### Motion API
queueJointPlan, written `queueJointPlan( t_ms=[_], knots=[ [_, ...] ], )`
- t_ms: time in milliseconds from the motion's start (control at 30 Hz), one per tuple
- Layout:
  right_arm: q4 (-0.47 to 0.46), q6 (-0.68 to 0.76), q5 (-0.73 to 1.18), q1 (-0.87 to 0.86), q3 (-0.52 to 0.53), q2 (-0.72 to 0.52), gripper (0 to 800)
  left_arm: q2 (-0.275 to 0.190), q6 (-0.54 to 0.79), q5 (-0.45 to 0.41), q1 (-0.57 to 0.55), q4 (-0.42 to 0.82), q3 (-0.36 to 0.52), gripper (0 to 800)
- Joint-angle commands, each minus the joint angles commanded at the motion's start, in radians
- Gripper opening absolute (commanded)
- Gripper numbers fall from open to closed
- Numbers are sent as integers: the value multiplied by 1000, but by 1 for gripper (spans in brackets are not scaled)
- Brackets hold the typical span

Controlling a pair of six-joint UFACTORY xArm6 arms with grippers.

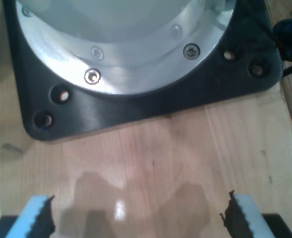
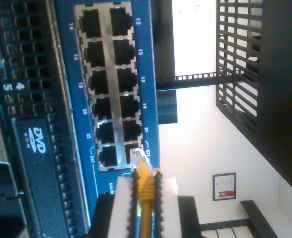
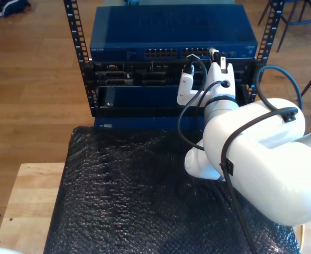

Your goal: Grab the cable and plug it in

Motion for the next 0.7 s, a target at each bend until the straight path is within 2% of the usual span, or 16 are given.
queueJointPlan(
  t_ms=[700],
  knots=[
    [0, 0, 0, 0, -12, 11, 0, 0, 0, 0, 0, 0, 0, 800]
  ],
)
